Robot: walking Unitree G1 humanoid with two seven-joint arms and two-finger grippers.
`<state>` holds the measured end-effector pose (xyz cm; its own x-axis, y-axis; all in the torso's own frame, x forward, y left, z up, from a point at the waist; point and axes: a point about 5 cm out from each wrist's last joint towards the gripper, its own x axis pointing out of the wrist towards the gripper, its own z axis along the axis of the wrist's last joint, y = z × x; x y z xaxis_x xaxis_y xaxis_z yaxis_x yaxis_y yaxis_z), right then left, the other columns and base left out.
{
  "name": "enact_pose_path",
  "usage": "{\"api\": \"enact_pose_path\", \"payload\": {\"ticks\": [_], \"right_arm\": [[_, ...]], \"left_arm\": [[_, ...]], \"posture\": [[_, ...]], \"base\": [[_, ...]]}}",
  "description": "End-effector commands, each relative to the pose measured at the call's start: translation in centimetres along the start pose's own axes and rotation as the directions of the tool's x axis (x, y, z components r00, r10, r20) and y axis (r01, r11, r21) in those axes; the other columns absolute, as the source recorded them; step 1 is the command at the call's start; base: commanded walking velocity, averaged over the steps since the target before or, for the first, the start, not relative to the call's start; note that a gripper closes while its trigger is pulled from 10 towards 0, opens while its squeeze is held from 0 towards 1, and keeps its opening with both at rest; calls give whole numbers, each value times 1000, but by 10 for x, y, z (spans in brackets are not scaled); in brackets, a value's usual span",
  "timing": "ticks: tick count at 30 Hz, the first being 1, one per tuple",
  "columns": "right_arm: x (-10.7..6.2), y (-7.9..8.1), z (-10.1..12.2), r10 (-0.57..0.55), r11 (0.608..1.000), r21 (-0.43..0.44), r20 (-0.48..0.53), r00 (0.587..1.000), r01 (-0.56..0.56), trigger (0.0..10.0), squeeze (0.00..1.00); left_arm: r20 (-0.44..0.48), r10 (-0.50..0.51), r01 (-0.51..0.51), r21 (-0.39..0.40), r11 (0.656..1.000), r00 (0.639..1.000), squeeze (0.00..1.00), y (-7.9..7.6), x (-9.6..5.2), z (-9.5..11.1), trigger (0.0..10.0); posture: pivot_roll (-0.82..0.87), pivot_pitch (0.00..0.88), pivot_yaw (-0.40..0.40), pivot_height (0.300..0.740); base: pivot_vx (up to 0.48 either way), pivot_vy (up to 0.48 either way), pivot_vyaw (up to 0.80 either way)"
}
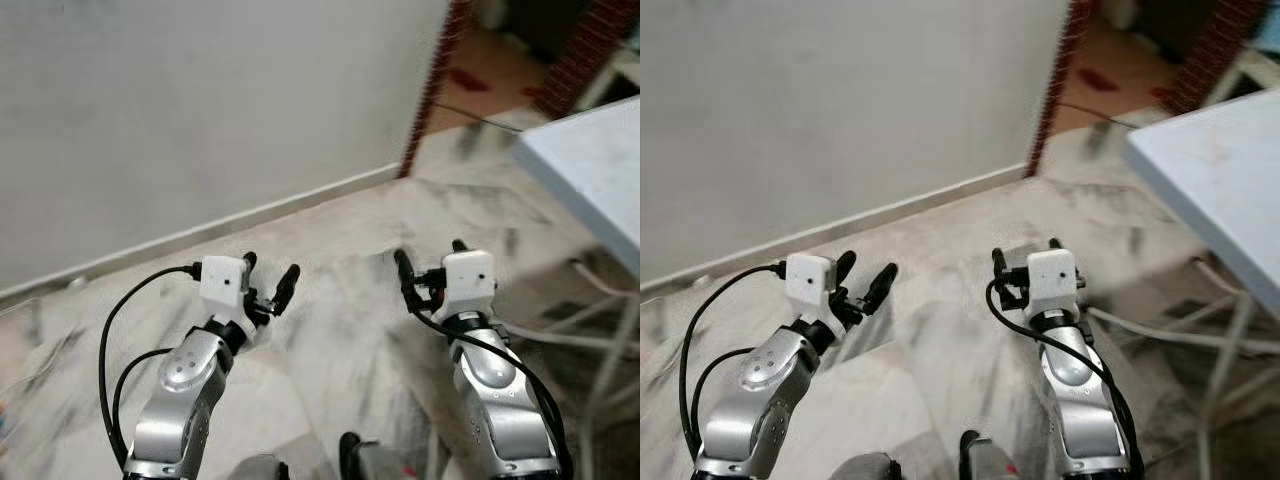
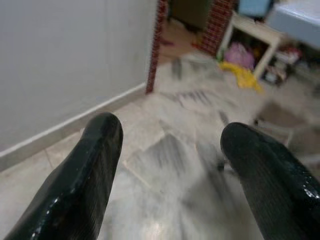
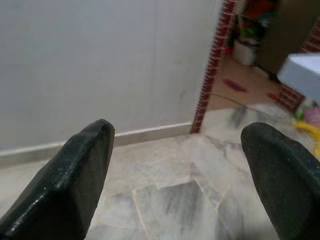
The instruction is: Hang keys on a hook
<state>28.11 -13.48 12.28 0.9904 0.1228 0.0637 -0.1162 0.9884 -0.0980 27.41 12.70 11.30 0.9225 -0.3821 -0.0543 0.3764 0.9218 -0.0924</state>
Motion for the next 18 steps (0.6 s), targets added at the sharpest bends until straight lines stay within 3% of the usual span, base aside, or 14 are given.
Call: {"api": "enact_pose_path", "payload": {"ticks": [1, 18], "right_arm": [[-2, -2, 2, -15, 1000, -4, 5, 1000, 15, 10000, 0], [-12, -16, 4, -116, 992, -41, 15, 993, 117, 10000, 0]], "left_arm": [[-7, -15, 15, 2, 1000, 1000, 0, -2, 1, -1, 10000], [-22, -103, 103, -5, 995, 994, 0, -11, 6, -1, 10000]], "posture": [[-36, 194, 67, 740], [-68, 201, 90, 740]], "base": [[0, 0, -788], [0, 0, -786]]}}
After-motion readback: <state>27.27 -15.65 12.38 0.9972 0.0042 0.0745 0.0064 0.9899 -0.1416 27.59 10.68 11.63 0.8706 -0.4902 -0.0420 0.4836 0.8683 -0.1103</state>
